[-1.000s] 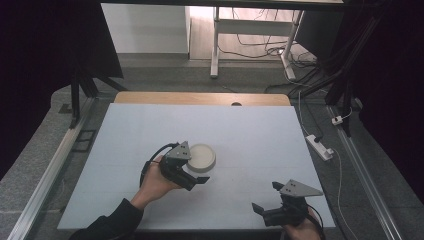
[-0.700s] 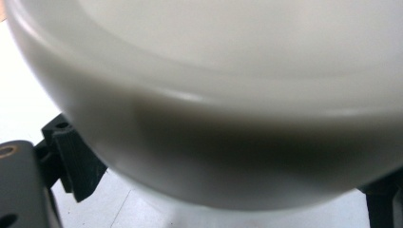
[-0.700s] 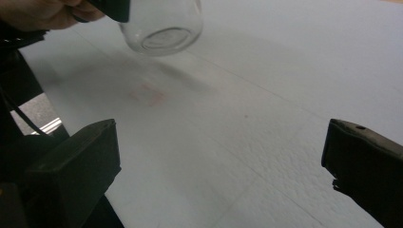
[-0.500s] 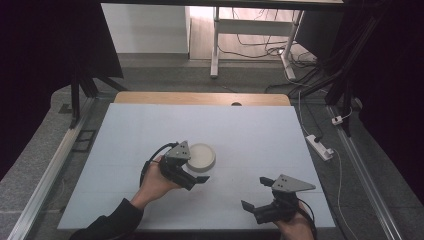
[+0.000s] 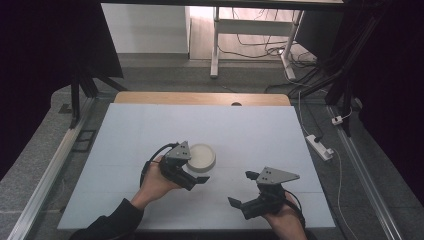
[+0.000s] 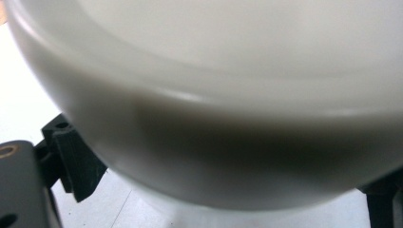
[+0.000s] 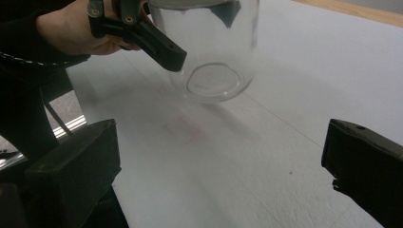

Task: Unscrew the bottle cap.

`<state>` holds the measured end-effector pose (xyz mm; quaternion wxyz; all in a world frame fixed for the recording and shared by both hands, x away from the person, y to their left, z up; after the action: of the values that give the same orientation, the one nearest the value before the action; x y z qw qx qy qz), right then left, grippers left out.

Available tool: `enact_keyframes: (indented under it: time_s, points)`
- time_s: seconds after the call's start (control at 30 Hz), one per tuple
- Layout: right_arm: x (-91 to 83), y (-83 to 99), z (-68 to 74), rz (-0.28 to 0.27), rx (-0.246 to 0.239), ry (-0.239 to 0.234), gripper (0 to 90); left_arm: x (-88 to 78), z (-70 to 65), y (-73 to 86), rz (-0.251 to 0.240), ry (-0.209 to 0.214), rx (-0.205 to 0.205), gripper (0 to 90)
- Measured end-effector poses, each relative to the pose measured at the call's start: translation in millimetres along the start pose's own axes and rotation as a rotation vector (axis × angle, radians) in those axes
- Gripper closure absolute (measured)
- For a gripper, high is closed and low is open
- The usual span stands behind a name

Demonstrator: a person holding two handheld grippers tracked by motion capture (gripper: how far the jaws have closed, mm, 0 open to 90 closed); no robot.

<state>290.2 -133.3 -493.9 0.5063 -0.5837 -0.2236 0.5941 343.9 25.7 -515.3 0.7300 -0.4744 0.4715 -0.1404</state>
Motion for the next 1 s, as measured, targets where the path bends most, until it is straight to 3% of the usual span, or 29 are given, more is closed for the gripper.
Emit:
enact_keyframes:
  time_s: [0.23,0.5,0.7,1.0]
  points:
    - [8.0,-7.4,-2.0,0.008,-0.005,0.015,0.0,0.6,-1.1,0.1,-0.002,-0.004,0.004,7.3]
    - [18.7,-27.7,-1.8,-0.004,-0.037,-0.001,0.0,-0.2,-3.2,-0.8,-0.004,0.002,0.012,7.3]
    - [29.5,-36.5,-3.1,0.000,-0.035,-0.019,0.0,-0.4,-3.3,-0.8,-0.003,0.003,0.014,7.3]
    - [43.3,-54.7,-7.4,-0.012,-0.043,-0.008,0.0,1.0,-4.8,-0.7,-0.002,0.008,0.013,7.3]
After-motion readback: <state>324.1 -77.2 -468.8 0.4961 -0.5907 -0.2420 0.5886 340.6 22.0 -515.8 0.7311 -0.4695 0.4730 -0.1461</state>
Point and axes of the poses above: each handheld gripper's, and its own axes: x roughly forward along the jaws, y roughly out of its underside, z roughly to its left, the point moved 9 cm from there along x, roughly forward along the jaws, and after that the axes turned 14 degrees about -y, right-handed, at the moved point
